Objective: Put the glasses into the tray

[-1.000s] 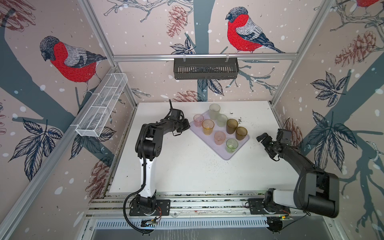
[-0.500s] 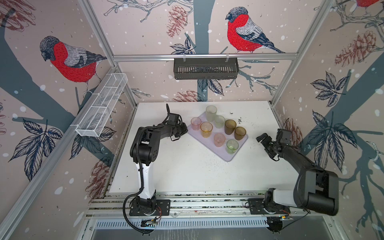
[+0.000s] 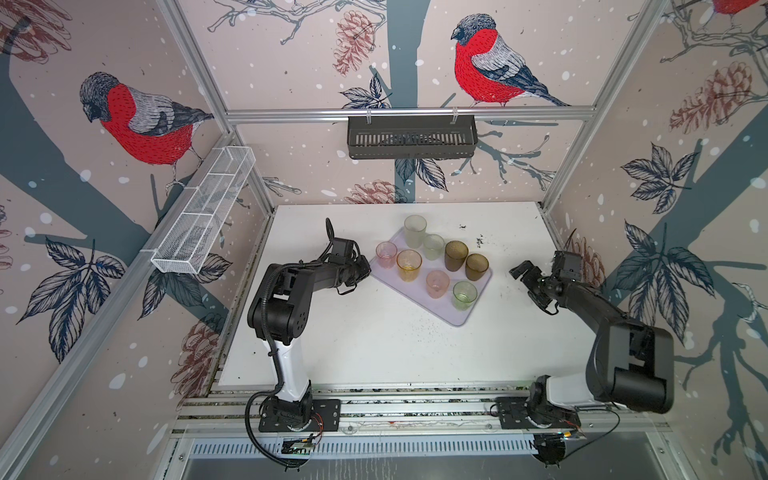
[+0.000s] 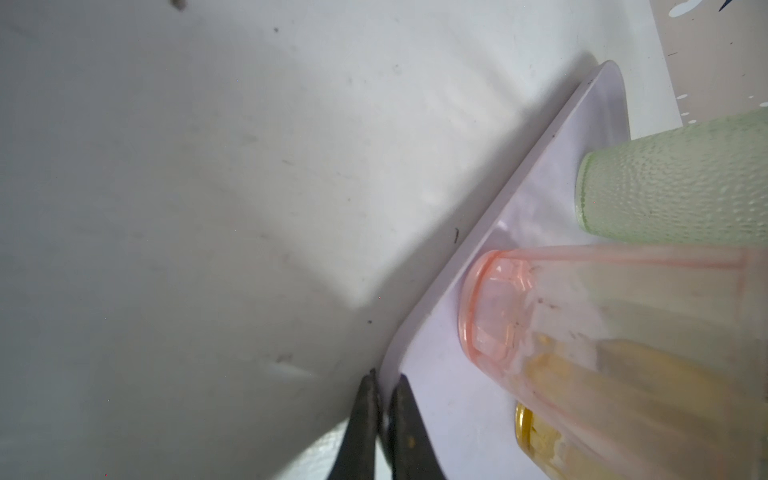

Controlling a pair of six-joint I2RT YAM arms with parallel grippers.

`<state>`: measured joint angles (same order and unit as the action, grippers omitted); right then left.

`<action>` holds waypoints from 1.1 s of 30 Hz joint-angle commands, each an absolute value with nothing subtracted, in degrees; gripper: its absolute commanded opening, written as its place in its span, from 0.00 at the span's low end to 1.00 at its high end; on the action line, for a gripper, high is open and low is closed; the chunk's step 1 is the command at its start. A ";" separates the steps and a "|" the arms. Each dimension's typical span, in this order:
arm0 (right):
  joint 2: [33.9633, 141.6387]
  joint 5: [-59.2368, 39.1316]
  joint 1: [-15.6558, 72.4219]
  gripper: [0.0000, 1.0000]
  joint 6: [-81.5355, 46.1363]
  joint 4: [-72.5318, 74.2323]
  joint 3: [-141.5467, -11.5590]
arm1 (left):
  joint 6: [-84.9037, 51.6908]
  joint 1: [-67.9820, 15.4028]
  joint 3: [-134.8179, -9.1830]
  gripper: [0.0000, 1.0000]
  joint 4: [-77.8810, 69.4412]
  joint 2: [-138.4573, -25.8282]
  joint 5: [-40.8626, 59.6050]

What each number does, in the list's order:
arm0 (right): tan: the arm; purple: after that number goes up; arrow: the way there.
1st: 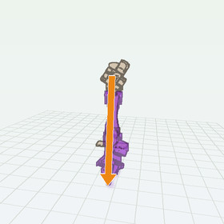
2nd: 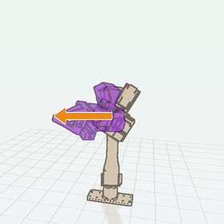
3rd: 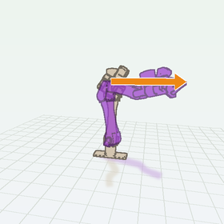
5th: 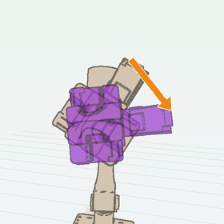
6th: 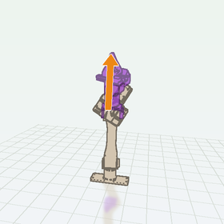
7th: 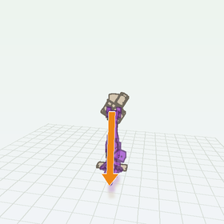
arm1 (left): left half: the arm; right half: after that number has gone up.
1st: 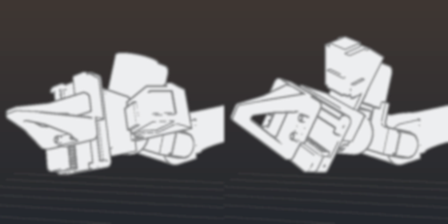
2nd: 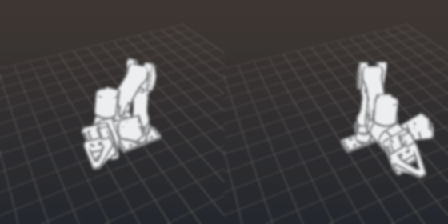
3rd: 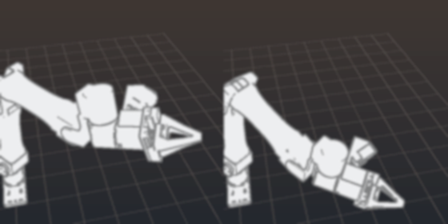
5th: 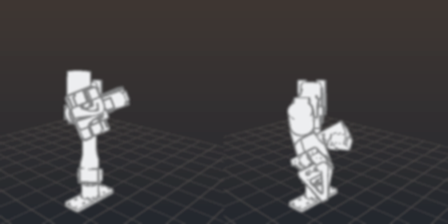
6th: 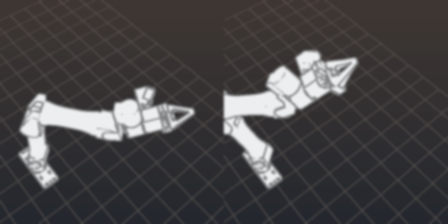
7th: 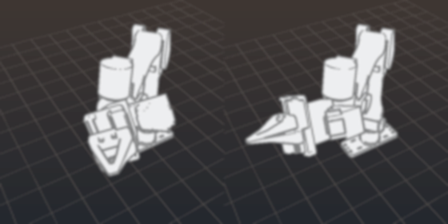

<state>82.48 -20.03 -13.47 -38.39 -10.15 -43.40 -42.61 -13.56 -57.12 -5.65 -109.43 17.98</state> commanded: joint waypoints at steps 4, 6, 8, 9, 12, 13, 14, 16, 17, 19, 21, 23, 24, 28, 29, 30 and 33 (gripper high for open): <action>84.71 -23.23 -13.19 0.91 -36.83 -9.35 -45.35 | -42.62 -13.69 -52.70 0.01 3.76 -107.24 14.50; 84.83 -23.88 -13.09 0.89 -36.57 -9.16 -45.57 | -42.89 -13.77 -51.72 0.01 3.68 -106.16 14.50; 84.92 -24.25 -12.92 0.89 -36.80 -8.95 -45.43 | -43.09 -14.01 -50.98 0.01 3.90 -105.19 14.42; 84.91 -24.34 -12.79 0.89 -36.95 -8.73 -45.19 | -43.12 -14.13 -50.49 0.01 4.03 -104.82 14.27; 84.60 -24.51 -12.38 0.90 -37.93 -7.51 -43.78 | -42.95 -14.76 -49.08 0.01 4.62 -103.77 13.67; 84.39 -24.52 -12.15 0.90 -38.34 -6.98 -43.30 | -42.78 -14.93 -48.51 0.01 4.98 -103.47 13.63; 84.23 -24.52 -11.90 0.90 -38.65 -6.49 -42.78 | -42.60 -15.19 -47.79 0.01 5.18 -102.88 13.58; 83.91 -24.52 -11.45 0.91 -39.32 -5.53 -41.94 | -42.39 -15.64 -46.33 0.01 5.41 -101.50 13.45; 83.76 -24.43 -11.18 0.91 -39.76 -5.06 -41.35 | -42.29 -15.78 -45.50 0.01 5.58 -100.73 13.45; 83.55 -24.43 -10.75 0.91 -40.39 -4.17 -40.59 | -42.16 -15.99 -44.05 0.01 5.87 -99.34 13.47; 83.41 -24.26 -10.15 0.91 -40.91 -3.42 -39.97 | -41.92 -16.02 -42.71 0.01 5.93 -98.20 13.62; 83.40 -24.17 -9.52 0.91 -41.34 -2.76 -39.51 | -41.41 -16.04 -41.74 0.01 6.45 -97.34 13.63; 83.39 -24.18 -9.34 0.91 -41.55 -2.44 -39.32 | -41.10 -16.00 -41.51 0.01 6.65 -97.01 13.67; 83.58 -24.10 -8.06 0.88 -42.52 -0.79 -38.46 | -40.95 -16.08 -39.48 0.01 6.94 -94.75 14.21; 83.62 -24.17 -7.63 0.86 -42.86 -0.34 -38.26 | -41.09 -16.08 -38.95 0.01 6.86 -94.03 14.48; 83.80 -24.17 -7.28 0.85 -43.19 -0.01 -38.03 | -41.19 -16.14 -38.45 0.01 6.73 -93.39 14.74; 84.00 -24.34 -6.00 0.80 -44.40 1.79 -37.06 | -42.12 -16.16 -36.90 0.01 6.13 -91.75 15.65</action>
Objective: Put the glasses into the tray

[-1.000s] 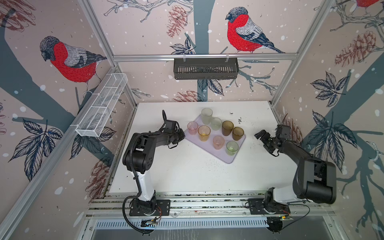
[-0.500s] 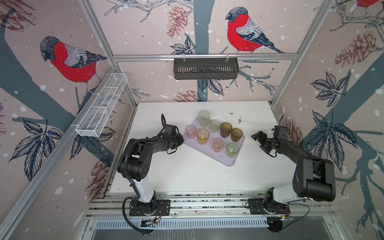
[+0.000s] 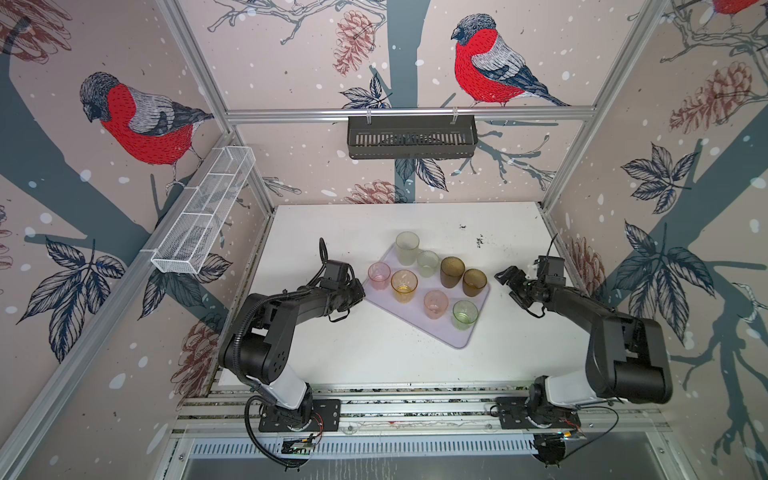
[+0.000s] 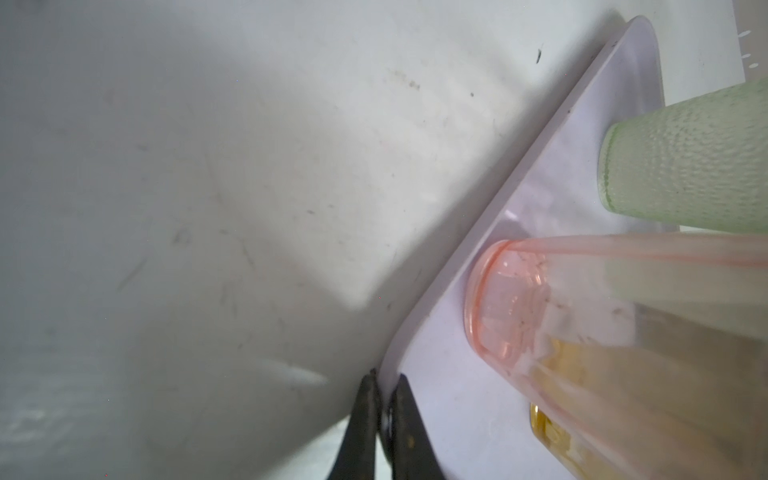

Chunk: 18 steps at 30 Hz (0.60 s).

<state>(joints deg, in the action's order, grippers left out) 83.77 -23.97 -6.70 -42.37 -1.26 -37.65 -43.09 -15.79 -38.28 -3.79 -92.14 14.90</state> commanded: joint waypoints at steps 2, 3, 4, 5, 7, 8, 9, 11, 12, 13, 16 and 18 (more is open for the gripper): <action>84.24 -24.55 -5.48 0.77 -45.31 3.13 -36.25 | -42.81 -16.15 -36.01 0.01 5.48 -91.15 16.46; 84.37 -24.69 -5.28 0.76 -46.01 3.99 -35.68 | -43.44 -16.09 -35.59 0.01 4.93 -90.96 16.99; 84.46 -25.08 -5.19 0.75 -46.69 4.88 -35.17 | -44.08 -16.10 -35.17 0.01 4.35 -90.80 17.68; 84.59 -25.26 -5.11 0.73 -47.28 5.60 -34.78 | -44.66 -16.08 -34.78 0.01 3.62 -90.70 18.29; 84.70 -25.31 -4.90 0.71 -48.00 6.37 -34.23 | -45.52 -16.08 -34.12 0.01 3.04 -90.43 19.16; 84.68 -25.24 -4.79 0.71 -47.99 6.42 -34.23 | -45.64 -16.08 -34.09 0.02 3.35 -90.16 18.83; 84.75 -25.20 -4.75 0.70 -47.99 6.42 -34.27 | -45.53 -16.08 -34.10 0.04 4.03 -89.72 18.29; 84.80 -25.13 -4.70 0.69 -47.90 6.42 -34.36 | -45.06 -16.00 -34.26 0.12 5.46 -88.68 17.22; 84.85 -25.14 -4.75 0.68 -47.94 6.33 -34.41 | -44.71 -16.07 -34.47 0.16 6.36 -88.07 16.73; 85.01 -25.14 -4.75 0.67 -47.83 6.33 -34.45 | -44.38 -16.01 -34.64 0.20 7.22 -87.39 16.25; 85.31 -25.22 -4.88 0.66 -47.64 6.24 -34.45 | -43.39 -16.01 -35.36 0.24 9.89 -84.80 14.91; 85.34 -25.40 -5.14 0.64 -47.48 6.24 -34.37 | -42.99 -15.70 -36.04 0.24 11.84 -83.24 14.51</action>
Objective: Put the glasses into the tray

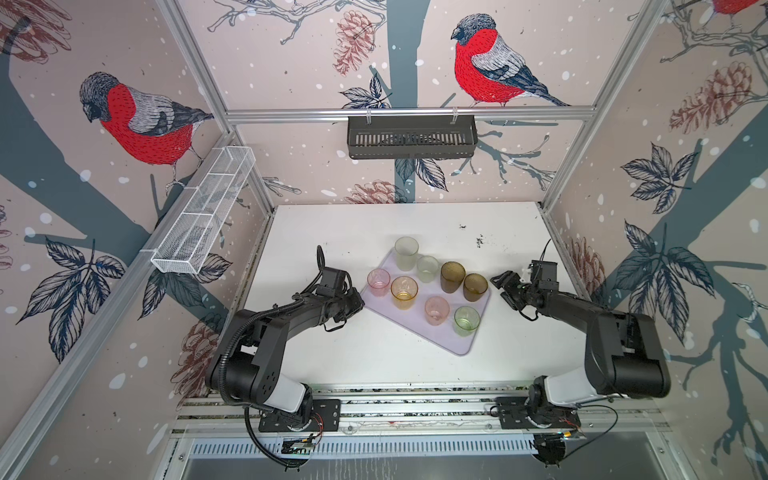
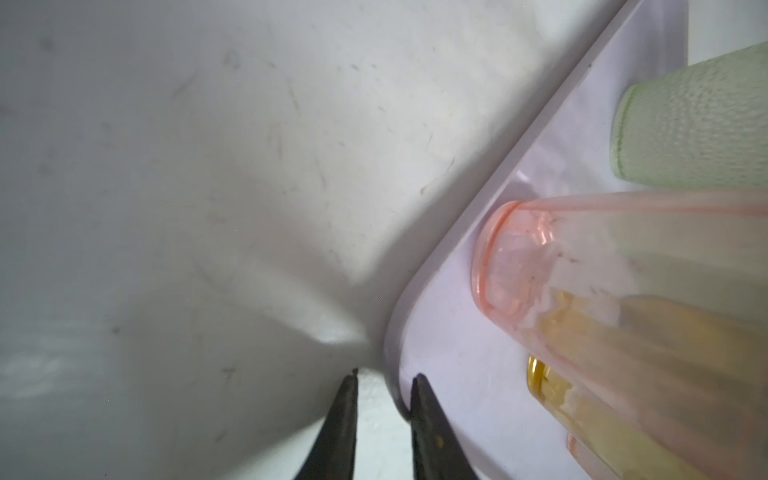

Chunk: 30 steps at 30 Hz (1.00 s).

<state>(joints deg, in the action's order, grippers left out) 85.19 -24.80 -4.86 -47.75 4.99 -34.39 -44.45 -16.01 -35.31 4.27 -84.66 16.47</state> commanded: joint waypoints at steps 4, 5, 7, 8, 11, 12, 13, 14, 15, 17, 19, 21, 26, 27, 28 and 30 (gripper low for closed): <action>85.34 -25.71 -5.75 0.62 -46.93 5.76 -34.37 | -41.87 -14.44 -37.58 0.25 15.78 -80.05 14.59; 85.26 -25.80 -5.88 0.61 -46.78 5.57 -34.36 | -41.65 -13.96 -37.85 0.26 16.61 -79.25 14.59; 84.86 -25.76 -6.14 0.57 -46.59 5.06 -34.11 | -40.84 -12.36 -38.46 0.27 18.45 -77.36 14.88; 84.71 -25.69 -6.15 0.56 -46.45 4.78 -34.02 | -40.39 -11.53 -38.83 0.27 19.25 -76.74 15.13; 84.16 -25.66 -6.15 0.50 -45.90 3.79 -33.41 | -38.51 -8.97 -41.00 0.27 21.64 -75.53 15.08; 84.01 -25.67 -6.16 0.47 -45.73 3.35 -33.11 | -38.07 -8.29 -42.00 0.27 22.58 -75.56 14.50; 83.88 -25.66 -6.15 0.43 -45.55 2.88 -32.82 | -37.50 -7.67 -43.30 0.28 23.36 -75.87 14.17; 83.68 -25.66 -6.20 0.41 -45.45 2.65 -32.61 | -36.89 -7.23 -44.29 0.28 23.89 -76.17 14.07; 83.29 -25.64 -6.15 0.38 -45.35 2.47 -32.16 | -36.53 -6.83 -45.37 0.27 24.12 -76.65 13.98; 82.60 -25.75 -6.10 0.34 -45.26 2.15 -31.67 | -36.33 -6.36 -46.77 0.28 24.07 -77.40 14.29; 82.19 -25.66 -6.03 0.30 -45.08 1.72 -31.31 | -36.52 -6.07 -48.03 0.27 23.56 -78.19 15.06; 81.79 -25.50 -5.89 0.26 -45.09 1.59 -30.99 | -36.57 -6.04 -48.90 0.27 22.75 -78.73 15.57; 81.99 -25.31 -5.60 0.21 -45.56 2.52 -30.48 | -35.97 -5.98 -50.77 0.31 21.28 -80.68 16.27; 82.36 -25.25 -5.45 0.20 -45.61 2.85 -30.49 | -35.62 -5.98 -51.36 0.33 21.28 -81.22 16.55; 82.76 -25.22 -5.27 0.18 -45.62 3.11 -30.57 | -35.22 -5.98 -51.74 0.35 21.18 -81.59 16.70; 83.52 -25.18 -5.02 0.15 -45.75 3.71 -30.72 | -34.83 -5.97 -52.65 0.38 21.07 -81.80 16.55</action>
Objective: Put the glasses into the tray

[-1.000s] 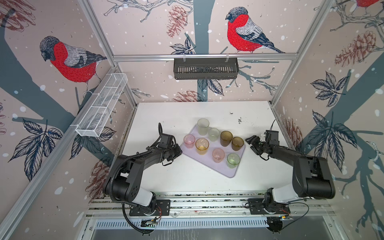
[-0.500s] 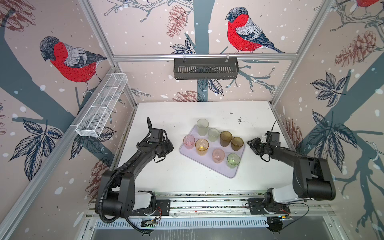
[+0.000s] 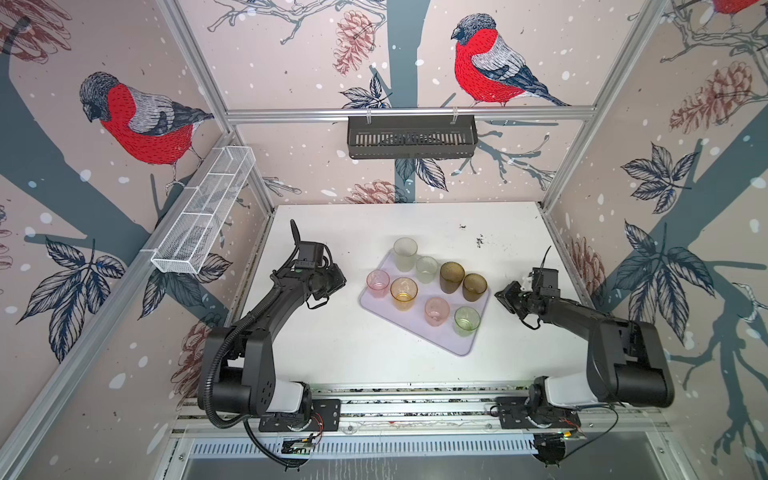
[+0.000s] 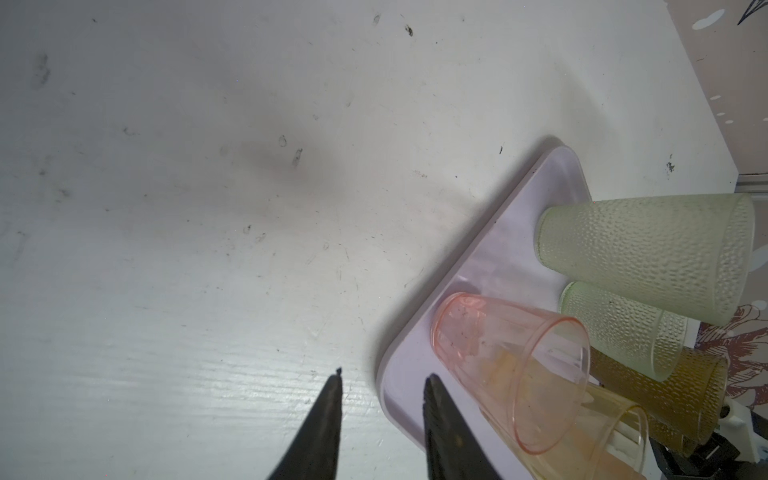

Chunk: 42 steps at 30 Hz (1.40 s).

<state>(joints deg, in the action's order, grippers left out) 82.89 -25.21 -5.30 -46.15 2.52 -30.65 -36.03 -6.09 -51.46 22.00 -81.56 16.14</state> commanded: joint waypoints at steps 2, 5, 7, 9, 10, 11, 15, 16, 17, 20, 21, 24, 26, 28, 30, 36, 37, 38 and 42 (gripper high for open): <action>84.05 -25.03 -4.79 0.12 -45.79 4.07 -30.93 | -34.60 -5.98 -53.32 0.46 20.84 -81.91 16.51; 84.81 -25.05 -4.33 0.09 -45.88 4.65 -31.19 | -34.62 -5.89 -54.12 0.55 20.27 -82.89 17.09; 85.19 -25.05 -4.06 0.07 -45.97 5.05 -31.37 | -34.93 -5.89 -54.60 0.60 19.69 -83.72 17.53; 85.61 -25.05 -3.71 0.07 -46.13 5.45 -31.46 | -35.33 -5.81 -55.05 0.67 19.11 -84.60 17.30; 85.86 -25.05 -3.69 0.07 -46.22 5.69 -31.46 | -35.56 -5.76 -55.26 0.70 19.01 -85.00 16.83; 86.17 -25.07 -3.44 0.06 -46.23 5.87 -31.60 | -35.88 -5.67 -55.53 0.72 19.06 -85.54 16.18; 87.37 -24.64 -2.64 0.06 -46.29 5.80 -32.47 | -36.38 -5.36 -55.89 0.91 18.20 -87.15 14.54; 87.57 -24.61 -2.41 0.06 -46.24 5.89 -32.67 | -36.35 -5.28 -55.93 0.95 18.11 -87.48 14.79; 87.88 -24.53 -2.21 0.06 -46.23 5.97 -32.82 | -36.34 -5.27 -56.07 0.97 17.91 -87.79 15.06; 88.91 -24.61 -1.63 0.05 -46.23 6.32 -33.44 | -36.67 -5.20 -55.62 0.97 17.49 -88.07 15.22; 89.25 -24.61 -1.58 0.05 -46.31 6.49 -33.61 | -36.75 -5.06 -55.47 0.97 17.41 -88.07 15.10; 89.91 -24.61 -1.25 0.05 -46.58 7.16 -34.13 | -36.87 -4.75 -55.20 0.97 17.32 -88.07 15.11; 90.72 -24.77 -0.86 0.04 -46.58 7.41 -34.89 | -36.89 -4.49 -55.22 0.97 17.24 -88.15 15.10; 91.95 -24.87 -0.24 0.04 -46.45 7.45 -36.03 | -36.96 -4.22 -54.89 0.97 17.13 -88.15 15.12; 92.86 -24.87 0.15 0.04 -46.48 7.60 -36.98 | -37.25 -4.05 -54.44 0.97 16.89 -87.94 15.07; 95.88 -25.19 0.94 0.04 -46.93 8.94 -39.46 | -37.85 -2.66 -52.01 0.97 14.28 -88.45 17.07; 96.51 -25.31 1.13 0.04 -46.86 8.96 -40.04 | -38.13 -2.11 -51.54 0.95 13.63 -88.72 18.00; 96.98 -25.40 1.22 0.04 -46.77 9.05 -40.60 | -38.40 -1.69 -51.12 0.94 13.13 -88.92 18.65; 99.13 -25.77 1.93 0.04 -46.59 9.31 -42.75 | -38.45 -0.99 -50.71 0.82 12.28 -89.71 19.72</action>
